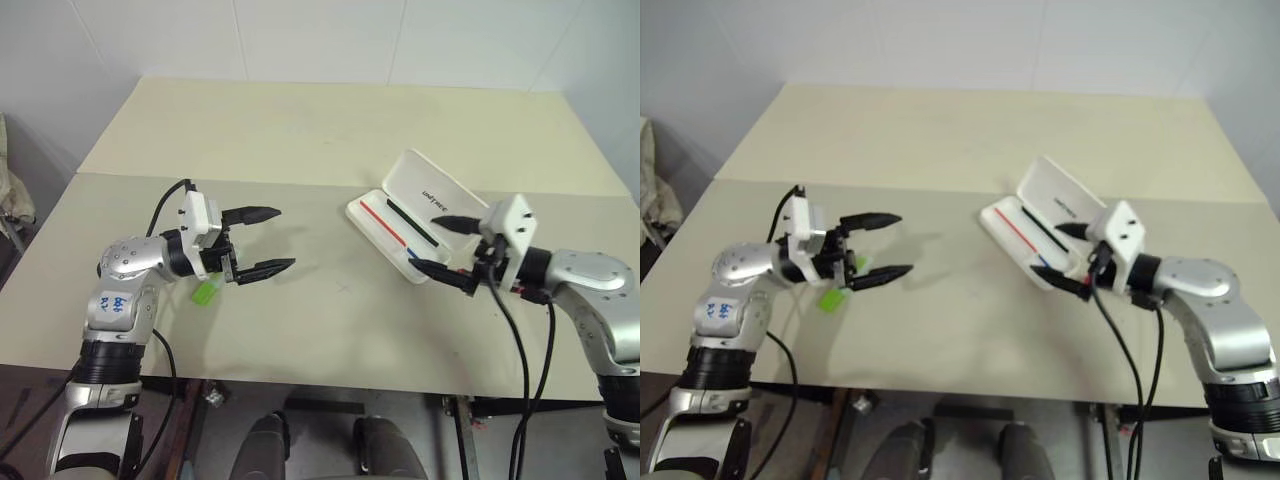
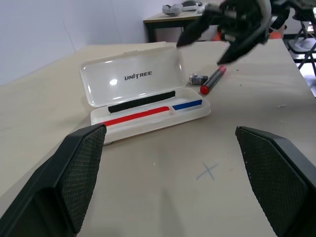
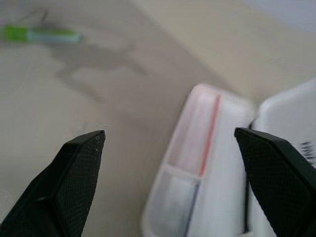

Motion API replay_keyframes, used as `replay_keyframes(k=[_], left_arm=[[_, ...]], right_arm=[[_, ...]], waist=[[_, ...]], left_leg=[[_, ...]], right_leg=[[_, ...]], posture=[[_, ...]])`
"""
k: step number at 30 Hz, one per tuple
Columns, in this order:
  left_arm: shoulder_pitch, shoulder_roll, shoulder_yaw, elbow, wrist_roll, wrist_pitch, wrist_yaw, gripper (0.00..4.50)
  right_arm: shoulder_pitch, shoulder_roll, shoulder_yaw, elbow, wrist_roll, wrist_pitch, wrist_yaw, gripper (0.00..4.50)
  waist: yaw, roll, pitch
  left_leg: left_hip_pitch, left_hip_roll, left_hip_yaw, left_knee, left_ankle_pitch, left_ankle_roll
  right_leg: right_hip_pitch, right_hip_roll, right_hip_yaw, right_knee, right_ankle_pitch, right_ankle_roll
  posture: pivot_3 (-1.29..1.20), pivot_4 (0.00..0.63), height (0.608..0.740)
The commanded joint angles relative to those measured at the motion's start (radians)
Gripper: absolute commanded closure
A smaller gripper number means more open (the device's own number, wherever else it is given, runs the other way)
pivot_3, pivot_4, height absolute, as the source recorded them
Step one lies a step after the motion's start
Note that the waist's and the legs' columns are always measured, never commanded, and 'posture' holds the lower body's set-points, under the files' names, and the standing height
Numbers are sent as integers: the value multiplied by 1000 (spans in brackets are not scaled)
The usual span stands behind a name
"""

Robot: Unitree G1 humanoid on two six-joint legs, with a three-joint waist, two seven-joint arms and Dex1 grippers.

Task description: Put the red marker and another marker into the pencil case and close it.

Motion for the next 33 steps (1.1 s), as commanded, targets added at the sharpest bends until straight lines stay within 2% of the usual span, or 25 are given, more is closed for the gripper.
replay_keyframes(k=[1, 4, 9, 16, 32, 33], left_arm=[[2, 30, 55, -72, -75, 43, -8, 0], [2, 57, 63, -72, -82, 60, -25, 0], [5, 83, 70, -83, -87, 71, -37, 0], [17, 102, 80, -150, -108, 106, -43, 0], [19, 144, 63, -226, -143, 174, -78, 0], [15, 142, 61, -232, -145, 178, -76, 0]], right_arm=[[-65, -44, 39, -21, -27, 100, -7, 1340], [-126, -50, 86, -28, -48, 180, -13, 2377], [-215, -60, 164, -48, -88, 305, -26, 2377], [-230, -77, 241, -50, -122, 399, -13, 2377], [-241, -11, 332, 115, -231, 307, 5, 2377], [-246, -9, 336, 126, -236, 296, 12, 2553]], waist=[[4, 0, 0], [6, 0, 0], [3, 0, 0], [4, 0, 0], [2, 0, 0], [2, 0, 0]], left_leg=[[-1, 0, 1, 0, 0, 0], [-5, 0, 1, 2, 0, 0], [-7, 0, 4, 2, 0, 0], [-13, 0, 3, 4, 0, 0], [-13, 0, 4, 4, 0, 1], [-13, 0, 4, 5, 0, 1]], right_leg=[[-2, 0, 0, 0, 0, 0], [-6, 0, 0, 2, 0, 0], [-11, 0, 3, 5, 0, 0], [-16, 0, 2, 4, 0, 0], [-16, 0, 2, 6, 0, 0], [-16, 0, 2, 7, 0, 0]], posture=[[0, 150, 740], [0, 150, 740], [0, 150, 740], [0, 150, 740], [0, 150, 740], [0, 150, 740]])
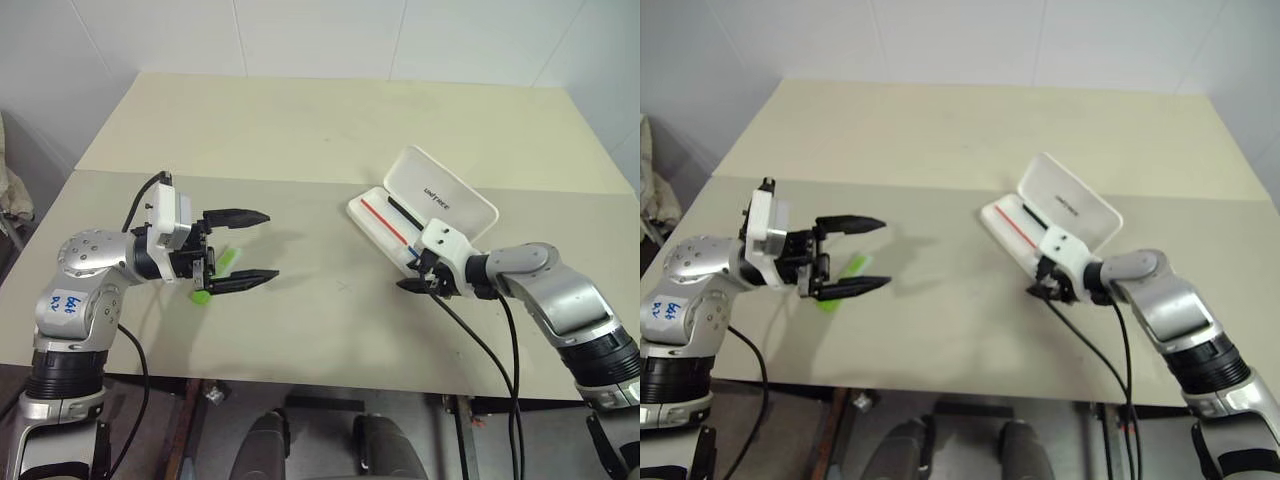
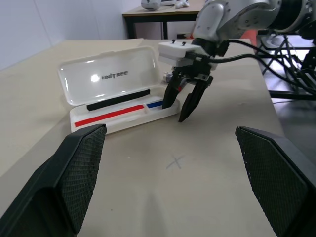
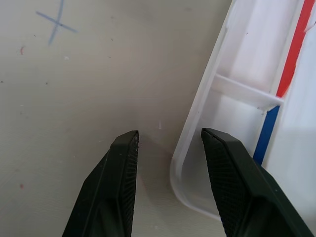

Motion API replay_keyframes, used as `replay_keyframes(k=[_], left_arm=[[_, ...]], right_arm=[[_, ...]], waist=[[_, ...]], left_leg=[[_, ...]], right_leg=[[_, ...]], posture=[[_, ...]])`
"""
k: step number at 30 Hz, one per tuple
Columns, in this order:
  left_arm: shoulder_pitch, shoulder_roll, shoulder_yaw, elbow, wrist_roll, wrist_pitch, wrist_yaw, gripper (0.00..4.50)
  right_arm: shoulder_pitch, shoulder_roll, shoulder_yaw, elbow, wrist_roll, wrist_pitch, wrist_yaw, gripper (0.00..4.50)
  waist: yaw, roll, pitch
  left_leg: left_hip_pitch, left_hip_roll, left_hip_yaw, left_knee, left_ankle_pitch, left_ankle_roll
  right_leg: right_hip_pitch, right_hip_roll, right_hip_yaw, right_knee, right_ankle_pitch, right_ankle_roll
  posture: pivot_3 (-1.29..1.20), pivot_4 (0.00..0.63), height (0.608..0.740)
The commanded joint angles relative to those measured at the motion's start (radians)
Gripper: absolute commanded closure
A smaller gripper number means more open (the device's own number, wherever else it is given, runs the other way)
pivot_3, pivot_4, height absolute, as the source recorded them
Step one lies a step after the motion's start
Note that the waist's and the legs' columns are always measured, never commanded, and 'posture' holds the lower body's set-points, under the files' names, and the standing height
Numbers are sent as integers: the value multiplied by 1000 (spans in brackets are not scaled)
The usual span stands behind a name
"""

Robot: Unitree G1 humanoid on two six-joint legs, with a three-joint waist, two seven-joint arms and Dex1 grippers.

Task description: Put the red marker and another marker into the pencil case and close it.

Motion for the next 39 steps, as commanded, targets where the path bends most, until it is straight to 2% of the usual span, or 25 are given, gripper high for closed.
replay_keyframes(k=[1, 3, 6, 7, 12, 16, 24, 31, 39], left_arm=[[-19, 10, 7, -61, -33, 10, 2, 0], [-25, 9, 5, -62, -32, 12, 3, 0], [-27, 12, 6, -66, -34, 15, 5, 0], [-27, 12, 7, -66, -33, 15, 5, 0], [-27, 15, 5, -65, -25, 6, 3, 0], [-36, 10, -2, -60, -23, 1, -1, 0], [-43, -5, -26, -24, -11, -29, -17, 0], [-38, -8, -32, -16, -11, -41, -16, 0], [-21, -12, -30, -29, -14, -39, -4, 0]], right_arm=[[-23, 9, 9, 29, -24, -38, 23, 2738], [-32, 15, 10, 44, -32, -53, 33, 3280], [-42, 25, 6, 64, -45, -76, 40, 4328], [-43, 25, 6, 69, -52, -84, 43, 4481], [-42, 39, -14, 91, -55, -154, 64, 4481], [-36, 48, -55, 47, 17, -232, 160, 4481], [48, -50, -28, -84, 27, -406, 366, 4481], [58, -80, 0, -48, -77, -502, 376, 4481], [45, -100, 26, 65, -159, -701, 452, 4481]], waist=[[0, 0, 0], [-1, 0, 0], [-11, -1, 0], [-17, -1, 0], [-23, -1, 0], [-25, -1, 0], [-18, -2, 1], [-22, -2, 1], [-21, -2, 1]], left_leg=[[0, 0, 0, 0, 0, 0], [0, 0, 0, 1, 0, 0], [1, 0, 0, 1, 0, 0], [1, 0, 0, 2, 0, 0], [2, 0, 1, 2, 1, 1], [2, 1, 2, 2, 1, 1], [0, 0, 1, 2, 0, 1], [2, 0, 2, 2, 1, 1], [2, 0, 2, 2, 1, 1]], right_leg=[[0, 0, 0, 0, 0, 0], [0, 0, 0, 1, 0, 0], [0, 1, 0, 2, 0, 0], [1, 1, 0, 3, 0, 0], [1, 1, 1, 3, 1, 0], [1, 1, 2, 3, 1, 0], [0, 0, 1, 1, 1, 1], [0, 0, 2, 4, 1, 1], [1, 0, 2, 3, 1, 1]], posture=[[0, 150, 740], [0, 150, 740], [0, 150, 740], [0, 150, 740], [0, 150, 740], [0, 150, 740], [0, 150, 740], [0, 150, 740], [0, 150, 740]])
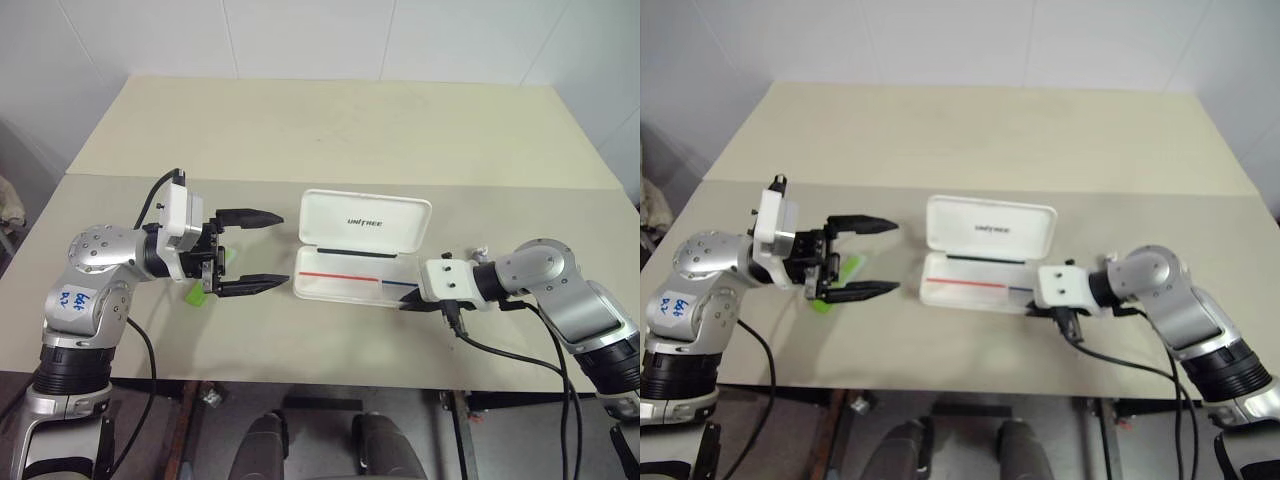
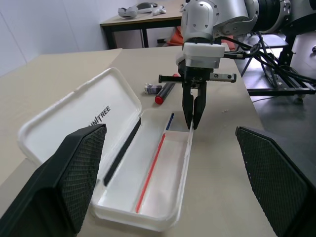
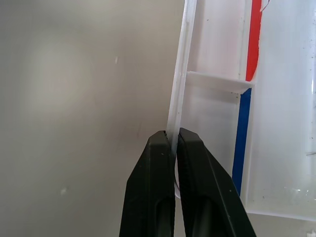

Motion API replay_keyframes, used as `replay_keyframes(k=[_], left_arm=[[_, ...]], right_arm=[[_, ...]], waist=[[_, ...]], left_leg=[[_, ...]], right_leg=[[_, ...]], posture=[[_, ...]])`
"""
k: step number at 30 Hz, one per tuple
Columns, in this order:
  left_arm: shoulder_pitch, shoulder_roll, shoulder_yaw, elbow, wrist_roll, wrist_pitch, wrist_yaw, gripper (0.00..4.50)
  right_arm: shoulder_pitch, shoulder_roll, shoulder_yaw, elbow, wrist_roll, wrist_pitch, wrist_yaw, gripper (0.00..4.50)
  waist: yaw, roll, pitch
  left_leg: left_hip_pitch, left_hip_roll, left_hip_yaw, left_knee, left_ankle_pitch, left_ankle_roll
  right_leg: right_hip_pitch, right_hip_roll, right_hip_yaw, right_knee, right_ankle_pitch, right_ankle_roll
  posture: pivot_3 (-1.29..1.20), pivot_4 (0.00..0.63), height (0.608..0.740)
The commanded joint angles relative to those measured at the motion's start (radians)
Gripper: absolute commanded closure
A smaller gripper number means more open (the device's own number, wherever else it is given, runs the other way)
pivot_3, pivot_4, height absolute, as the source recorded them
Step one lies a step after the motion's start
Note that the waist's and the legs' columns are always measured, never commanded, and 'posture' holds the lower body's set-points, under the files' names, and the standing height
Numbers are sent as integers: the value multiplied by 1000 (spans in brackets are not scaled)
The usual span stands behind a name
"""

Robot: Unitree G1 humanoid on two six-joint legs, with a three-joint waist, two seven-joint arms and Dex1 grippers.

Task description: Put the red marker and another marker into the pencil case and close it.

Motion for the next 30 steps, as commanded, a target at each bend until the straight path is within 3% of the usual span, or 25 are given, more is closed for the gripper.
replay_keyframes(k=[1, 9, 18, 30], left_arm=[[7, -3, 11, -24, -5, -14, 9, 0], [30, -2, 25, -49, -11, -10, 34, 0], [37, 16, 31, -70, -23, 0, 34, 0], [63, 61, 41, -88, -44, 30, -10, 0]], right_arm=[[-17, -7, 1, 37, -20, -73, 28, 4481], [-26, 18, 16, 84, -37, -127, 57, 4481], [-67, 65, -26, 137, -19, -194, 38, 1651], [55, 53, -164, 10, 221, -110, 70, 1651]], waist=[[0, 0, 0], [0, 0, 0], [-1, 0, 0], [-2, 0, 0]], left_leg=[[0, 0, 0, 0, 0, 0], [1, 0, 0, 0, 0, 0], [5, 0, 2, 0, 0, 0], [8, 1, 4, 0, 0, 0]], right_leg=[[0, 0, 0, 0, 0, 0], [0, 0, 0, 1, 0, 0], [2, 0, 2, 3, 0, 0], [4, 0, 4, 3, 0, 0]], posture=[[0, 150, 740], [0, 150, 740], [0, 150, 740], [0, 150, 740]])
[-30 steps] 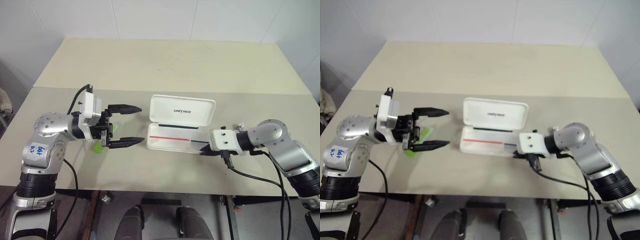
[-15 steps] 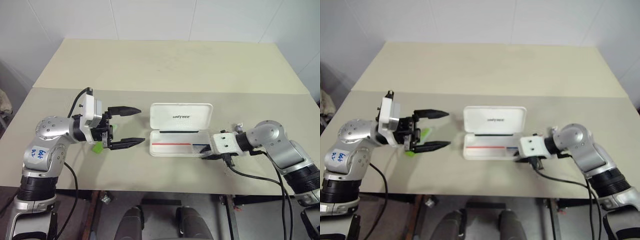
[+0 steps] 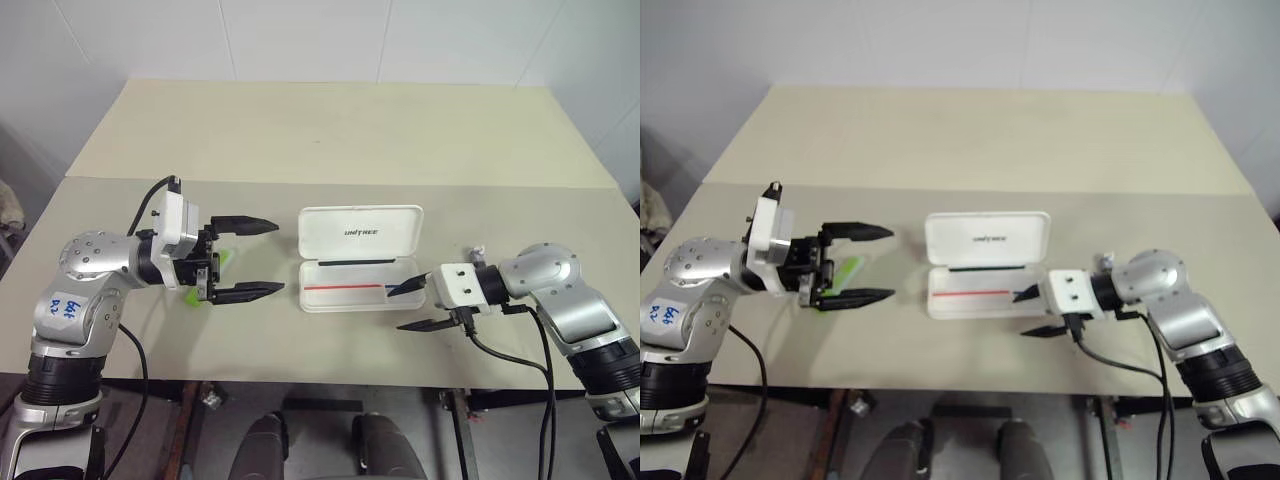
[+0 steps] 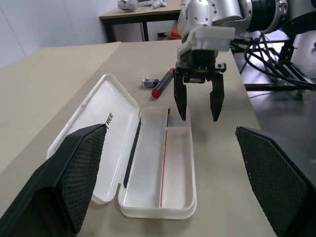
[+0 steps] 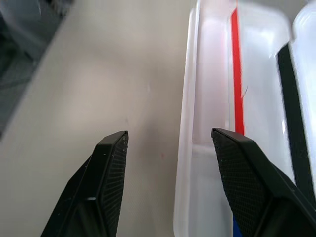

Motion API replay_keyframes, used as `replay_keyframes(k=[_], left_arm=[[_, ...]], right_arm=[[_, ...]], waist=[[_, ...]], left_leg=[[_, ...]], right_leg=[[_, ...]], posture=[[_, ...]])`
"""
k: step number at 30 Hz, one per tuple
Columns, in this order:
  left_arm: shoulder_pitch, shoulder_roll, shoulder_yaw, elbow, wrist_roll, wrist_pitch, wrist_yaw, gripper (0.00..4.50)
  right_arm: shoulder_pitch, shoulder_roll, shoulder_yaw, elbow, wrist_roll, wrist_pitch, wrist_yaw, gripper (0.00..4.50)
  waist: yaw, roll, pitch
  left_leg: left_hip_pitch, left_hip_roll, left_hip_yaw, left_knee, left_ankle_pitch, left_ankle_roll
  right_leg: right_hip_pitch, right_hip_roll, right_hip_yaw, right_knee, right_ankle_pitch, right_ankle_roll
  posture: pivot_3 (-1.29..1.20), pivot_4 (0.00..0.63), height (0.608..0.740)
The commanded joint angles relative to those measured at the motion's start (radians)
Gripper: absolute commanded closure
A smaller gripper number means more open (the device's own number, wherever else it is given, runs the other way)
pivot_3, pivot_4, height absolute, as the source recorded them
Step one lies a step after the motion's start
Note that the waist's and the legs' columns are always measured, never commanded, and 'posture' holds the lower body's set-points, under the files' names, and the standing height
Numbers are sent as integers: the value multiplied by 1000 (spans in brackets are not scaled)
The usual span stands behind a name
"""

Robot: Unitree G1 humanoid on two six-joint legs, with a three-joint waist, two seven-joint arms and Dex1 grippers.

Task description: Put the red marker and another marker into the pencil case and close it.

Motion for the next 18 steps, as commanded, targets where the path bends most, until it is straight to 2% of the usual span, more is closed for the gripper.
replay_keyframes(k=[1, 4, 7, 11, 18], left_arm=[[18, 25, 28, -47, -33, 12, -11, 0], [33, 41, 23, -55, -52, 43, -28, 0], [28, 45, 8, -50, -55, 55, -50, 0], [-21, 42, -24, -45, -77, 98, -81, 0], [-92, 46, -83, -57, -82, 173, -124, 0]], right_arm=[[13, -8, -87, -54, 83, 69, -27, 1651], [9, -5, -169, -70, 177, 205, -78, 1047], [6, -9, -240, -56, 229, 279, -121, 76], [20, -79, -276, 8, 193, 313, -120, 23], [7, -214, -190, 209, 41, 276, -59, 23]], waist=[[-1, 0, 0], [1, 0, 0], [1, 0, 0], [3, 0, 0], [1, -1, 0]], left_leg=[[1, 0, 1, 0, 0, 0], [1, 1, 1, 0, 0, 0], [2, 1, 1, 0, 0, 0], [2, 0, 1, 0, 0, 0], [1, 0, 3, -1, -1, 1]], right_leg=[[0, 0, 1, 0, 0, 0], [0, 0, 1, 1, 0, 0], [0, 0, 1, 1, 0, 0], [0, 0, 2, 0, 0, 0], [0, 0, 3, -2, 0, 0]], posture=[[0, 150, 740], [0, 150, 740], [0, 150, 740], [0, 150, 740], [0, 150, 740]])
